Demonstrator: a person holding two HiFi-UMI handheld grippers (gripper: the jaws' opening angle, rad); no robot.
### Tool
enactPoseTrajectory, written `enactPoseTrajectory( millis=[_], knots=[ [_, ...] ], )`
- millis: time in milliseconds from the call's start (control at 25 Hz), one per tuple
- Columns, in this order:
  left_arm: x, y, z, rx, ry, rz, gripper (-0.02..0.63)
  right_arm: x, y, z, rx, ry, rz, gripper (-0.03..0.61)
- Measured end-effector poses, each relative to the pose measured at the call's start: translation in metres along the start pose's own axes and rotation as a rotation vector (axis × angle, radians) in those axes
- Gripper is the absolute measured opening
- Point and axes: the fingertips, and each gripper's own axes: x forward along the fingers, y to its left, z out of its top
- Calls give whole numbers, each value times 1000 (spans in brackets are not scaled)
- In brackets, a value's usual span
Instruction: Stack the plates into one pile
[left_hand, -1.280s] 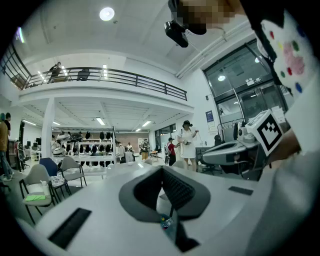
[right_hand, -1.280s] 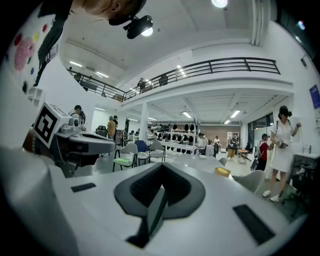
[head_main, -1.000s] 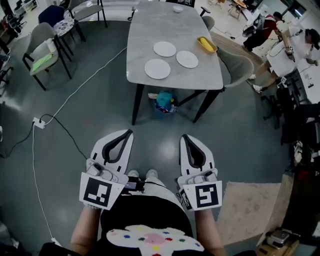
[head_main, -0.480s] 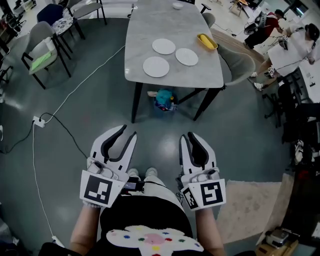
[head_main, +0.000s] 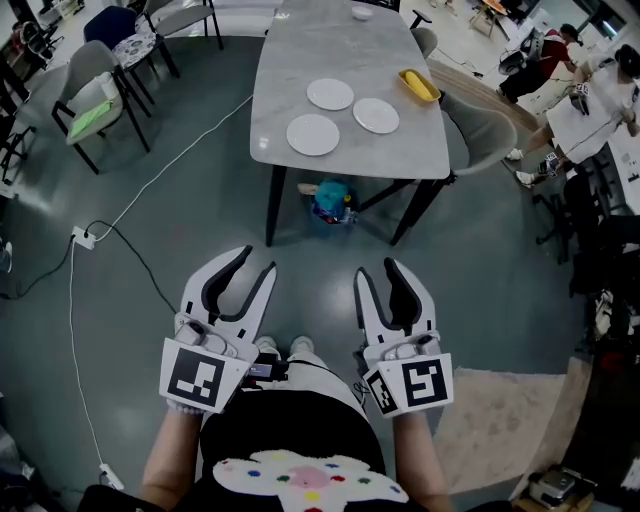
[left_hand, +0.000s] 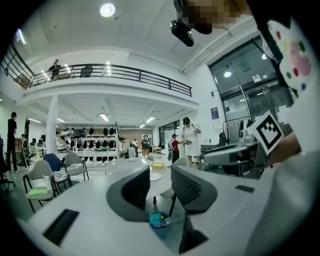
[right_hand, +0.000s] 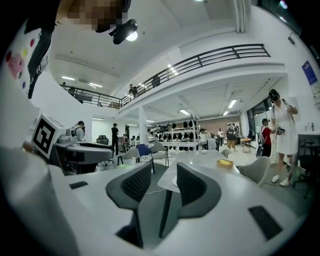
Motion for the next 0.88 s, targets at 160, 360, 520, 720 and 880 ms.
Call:
enactPoseTrajectory(
  millis=[160,360,520,720,880],
  knots=[
    [5,-9,4,1,-12,17,130,-7,-11,-1,-4,-9,13,144],
    [10,-22,5,-9,-33,23,133,-17,-27,-3,-14,-17,13,144],
    [14,-31,7,7,-38,31,133,-23,-36,-4,-18,-30,12,144],
    [21,-40,11,50,-51,16,133,-22,-44,-5,-5,-40,5,152],
    [30,-35,12,48,-54,17,133,-14,-49,-5,-5,-44,2,153]
  ],
)
